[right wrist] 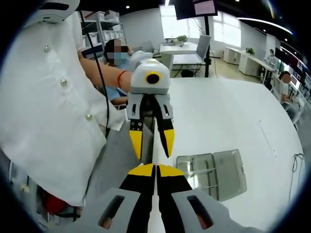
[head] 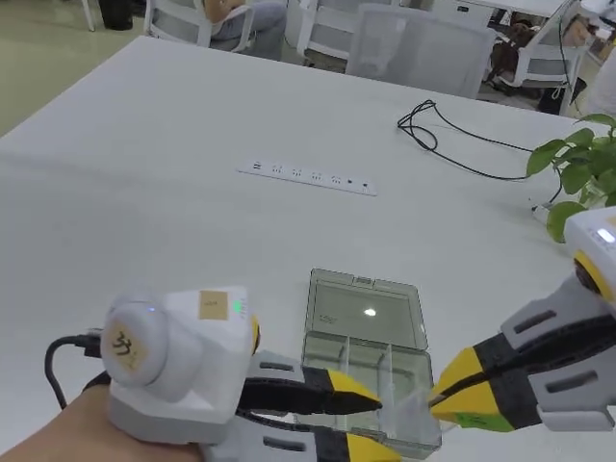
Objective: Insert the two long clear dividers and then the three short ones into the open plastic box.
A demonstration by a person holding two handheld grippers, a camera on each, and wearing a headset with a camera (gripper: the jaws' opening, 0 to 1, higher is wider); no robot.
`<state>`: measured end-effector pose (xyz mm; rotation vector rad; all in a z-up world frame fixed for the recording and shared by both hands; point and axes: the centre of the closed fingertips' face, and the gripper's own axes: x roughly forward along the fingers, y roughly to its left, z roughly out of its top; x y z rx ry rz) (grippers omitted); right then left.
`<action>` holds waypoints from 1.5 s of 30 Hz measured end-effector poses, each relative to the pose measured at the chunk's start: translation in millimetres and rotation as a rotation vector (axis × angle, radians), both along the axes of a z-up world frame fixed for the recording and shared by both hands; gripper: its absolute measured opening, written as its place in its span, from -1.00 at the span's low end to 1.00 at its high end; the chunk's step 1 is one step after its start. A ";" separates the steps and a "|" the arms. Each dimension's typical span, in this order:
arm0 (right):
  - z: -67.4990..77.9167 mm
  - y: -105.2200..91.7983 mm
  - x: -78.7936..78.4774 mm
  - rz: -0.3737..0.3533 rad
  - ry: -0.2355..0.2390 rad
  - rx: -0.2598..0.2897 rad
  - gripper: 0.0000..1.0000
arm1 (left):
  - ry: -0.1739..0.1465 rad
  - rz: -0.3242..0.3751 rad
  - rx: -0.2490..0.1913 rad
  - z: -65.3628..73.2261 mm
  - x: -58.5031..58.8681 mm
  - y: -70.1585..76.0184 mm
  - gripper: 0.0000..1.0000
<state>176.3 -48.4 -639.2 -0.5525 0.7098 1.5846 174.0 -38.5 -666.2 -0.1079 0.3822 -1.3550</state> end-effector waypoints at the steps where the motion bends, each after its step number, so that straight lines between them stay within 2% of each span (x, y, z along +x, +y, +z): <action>1: 0.0 0.0 0.6 -0.003 0.000 0.001 -0.94 | -0.011 0.011 0.003 -0.8 1.6 2.0 -0.44; 6: -2.2 -1.5 9.0 -0.027 -0.013 -0.005 -0.94 | -0.010 0.050 0.008 -4.0 8.9 9.2 -0.25; 13: -10.7 -5.1 23.3 -0.054 -0.034 -0.019 -0.94 | -0.022 0.084 0.052 -14.6 16.8 20.1 -0.02; 20: -18.3 -6.0 39.2 -0.091 -0.060 -0.032 -0.94 | -0.012 0.125 0.075 -24.2 27.3 31.0 0.24; 32: -41.6 -5.7 65.6 -0.114 -0.088 -0.063 -0.94 | -0.015 0.156 0.144 -47.2 37.0 44.1 0.62; 36: -54.6 -6.7 76.3 -0.120 -0.092 -0.064 -0.94 | -0.010 0.163 0.151 -52.1 39.2 46.3 0.68; 45: -71.5 -3.1 90.2 -0.144 -0.079 -0.049 -0.94 | -0.008 0.194 0.167 -59.9 49.5 53.3 0.84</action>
